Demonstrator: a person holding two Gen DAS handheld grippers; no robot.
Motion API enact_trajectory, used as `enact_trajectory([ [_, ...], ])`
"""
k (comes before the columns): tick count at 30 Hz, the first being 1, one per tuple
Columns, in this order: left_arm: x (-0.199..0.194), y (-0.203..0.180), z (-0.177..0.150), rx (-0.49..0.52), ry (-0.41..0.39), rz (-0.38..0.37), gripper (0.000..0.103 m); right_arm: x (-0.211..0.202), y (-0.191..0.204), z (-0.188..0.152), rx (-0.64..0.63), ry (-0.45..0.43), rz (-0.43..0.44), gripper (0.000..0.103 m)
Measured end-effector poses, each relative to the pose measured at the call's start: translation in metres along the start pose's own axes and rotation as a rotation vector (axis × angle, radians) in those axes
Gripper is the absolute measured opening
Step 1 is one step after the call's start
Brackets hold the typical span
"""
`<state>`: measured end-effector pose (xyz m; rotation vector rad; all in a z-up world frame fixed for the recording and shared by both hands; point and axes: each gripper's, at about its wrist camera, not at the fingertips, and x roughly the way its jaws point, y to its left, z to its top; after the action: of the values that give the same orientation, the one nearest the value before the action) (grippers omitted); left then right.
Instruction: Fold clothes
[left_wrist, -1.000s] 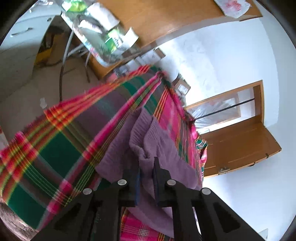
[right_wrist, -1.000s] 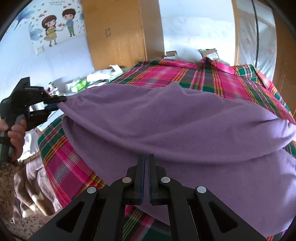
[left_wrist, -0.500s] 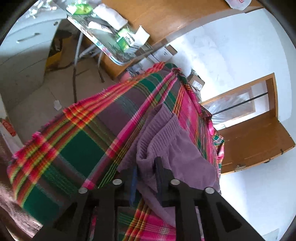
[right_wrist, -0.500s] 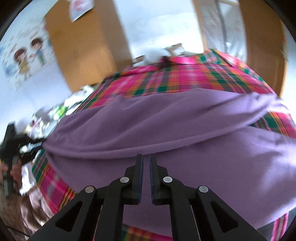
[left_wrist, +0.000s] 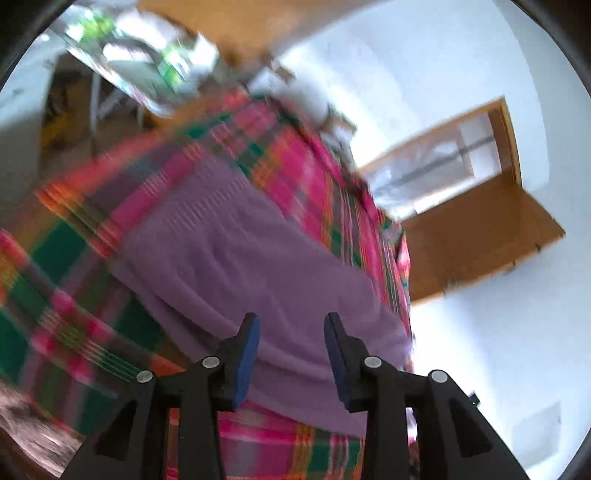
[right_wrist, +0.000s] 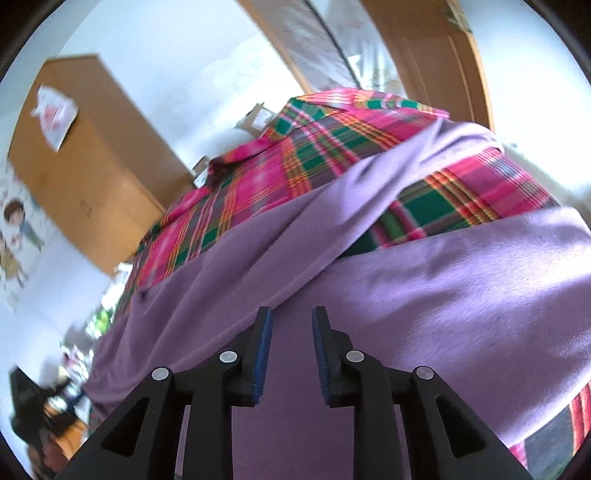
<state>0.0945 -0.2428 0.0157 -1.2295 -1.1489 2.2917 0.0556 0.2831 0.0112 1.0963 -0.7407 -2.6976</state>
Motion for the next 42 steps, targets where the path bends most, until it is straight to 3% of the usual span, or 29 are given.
enact_trajectory([
  [3, 0.027, -0.012, -0.008, 0.023, 0.09, -0.02, 0.037, 0.006, -0.012, 0.011, 0.043, 0.009, 0.006, 0.028],
  [10, 0.059, -0.033, -0.014, 0.054, 0.151, -0.05, 0.042, 0.021, -0.022, 0.033, 0.079, 0.012, 0.015, 0.032],
  [16, 0.086, -0.031, -0.016, 0.013, 0.211, -0.033, 0.042, 0.032, -0.035, 0.051, 0.131, -0.002, -0.049, 0.034],
  [23, 0.088, -0.03, -0.021, -0.013, 0.237, -0.027, 0.042, 0.044, -0.056, 0.067, 0.218, -0.006, -0.089, 0.034],
  [32, 0.085, -0.024, -0.028, -0.044, 0.25, -0.027, 0.046, 0.053, -0.051, 0.071, 0.189, 0.004, -0.059, 0.034],
  [38, 0.084, -0.027, -0.036, -0.051, 0.282, -0.047, 0.051, 0.057, -0.05, 0.069, 0.181, 0.014, -0.058, 0.019],
  [40, 0.086, -0.024, -0.035, -0.091, 0.275, -0.069, 0.054, 0.058, -0.049, 0.069, 0.175, 0.022, -0.06, 0.01],
  [42, 0.084, -0.019, -0.035, -0.145, 0.256, -0.084, 0.055, 0.059, -0.046, 0.068, 0.16, 0.026, -0.067, 0.007],
])
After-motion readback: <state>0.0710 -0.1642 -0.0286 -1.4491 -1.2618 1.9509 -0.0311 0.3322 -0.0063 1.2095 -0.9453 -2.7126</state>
